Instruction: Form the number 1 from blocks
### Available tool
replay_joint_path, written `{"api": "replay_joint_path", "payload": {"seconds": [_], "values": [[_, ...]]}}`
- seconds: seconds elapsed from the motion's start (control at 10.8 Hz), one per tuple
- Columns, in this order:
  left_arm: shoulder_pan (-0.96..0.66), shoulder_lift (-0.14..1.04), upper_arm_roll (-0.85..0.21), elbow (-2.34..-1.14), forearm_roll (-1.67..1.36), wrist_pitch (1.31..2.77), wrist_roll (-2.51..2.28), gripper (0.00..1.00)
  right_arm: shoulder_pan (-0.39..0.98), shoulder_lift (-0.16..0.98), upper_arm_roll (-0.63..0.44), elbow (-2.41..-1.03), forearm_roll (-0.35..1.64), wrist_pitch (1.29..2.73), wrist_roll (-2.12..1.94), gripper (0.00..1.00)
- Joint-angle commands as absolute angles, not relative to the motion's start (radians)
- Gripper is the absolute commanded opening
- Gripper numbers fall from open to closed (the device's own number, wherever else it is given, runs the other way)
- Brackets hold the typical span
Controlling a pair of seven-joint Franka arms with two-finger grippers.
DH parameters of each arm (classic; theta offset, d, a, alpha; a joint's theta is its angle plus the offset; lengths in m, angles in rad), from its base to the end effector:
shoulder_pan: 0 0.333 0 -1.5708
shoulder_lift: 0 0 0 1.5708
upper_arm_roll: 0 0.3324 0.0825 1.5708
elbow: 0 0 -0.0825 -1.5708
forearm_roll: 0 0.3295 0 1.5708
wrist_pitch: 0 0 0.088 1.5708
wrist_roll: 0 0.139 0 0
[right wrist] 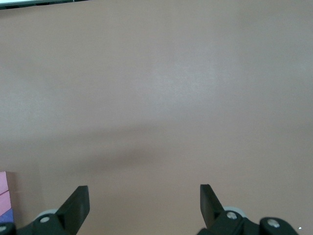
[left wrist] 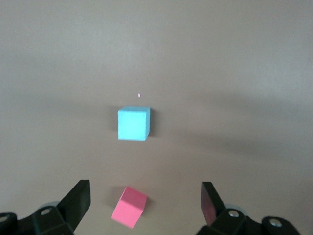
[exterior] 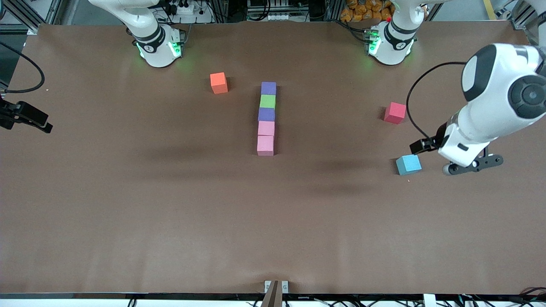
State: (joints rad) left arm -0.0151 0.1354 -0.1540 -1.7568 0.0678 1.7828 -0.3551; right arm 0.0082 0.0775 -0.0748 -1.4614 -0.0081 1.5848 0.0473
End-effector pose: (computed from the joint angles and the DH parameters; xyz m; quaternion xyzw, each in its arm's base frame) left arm 0.5317 -0.0789 0.4785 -0.9948 -0.0840 0.0461 0.0355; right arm 0.5278 -0.0346 0.6163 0.9981 -0.0568 0.0230 0.0072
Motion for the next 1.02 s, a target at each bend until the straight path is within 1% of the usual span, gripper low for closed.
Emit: {"api": "replay_joint_path", "payload": {"seconds": [0.0, 0.19, 0.37, 0.65, 0.93], "values": [[-0.061, 0.023, -0.097, -1.838, 0.028, 1.778, -0.302, 1.0, 0.011, 0.061, -0.084, -1.477, 0.006, 1.589, 0.034, 1.0], [-0.055, 0.006, -0.097, -1.766, -0.015, 1.77, -0.301, 1.0, 0.011, 0.061, -0.083, -1.477, 0.006, 1.589, 0.034, 1.0], [-0.054, 0.008, -0.095, -1.668, -0.009, 1.743, -0.25, 1.0, 0.012, 0.061, -0.083, -1.477, 0.006, 1.589, 0.034, 1.0], [-0.035, 0.015, -0.095, -1.537, -0.012, 1.604, -0.189, 1.0, 0.012, 0.061, -0.083, -1.477, 0.008, 1.588, 0.037, 1.0], [-0.037, 0.012, -0.095, -1.471, -0.009, 1.485, -0.08, 1.0, 0.012, 0.061, -0.084, -1.477, -0.001, 1.586, 0.034, 1.0]]}}
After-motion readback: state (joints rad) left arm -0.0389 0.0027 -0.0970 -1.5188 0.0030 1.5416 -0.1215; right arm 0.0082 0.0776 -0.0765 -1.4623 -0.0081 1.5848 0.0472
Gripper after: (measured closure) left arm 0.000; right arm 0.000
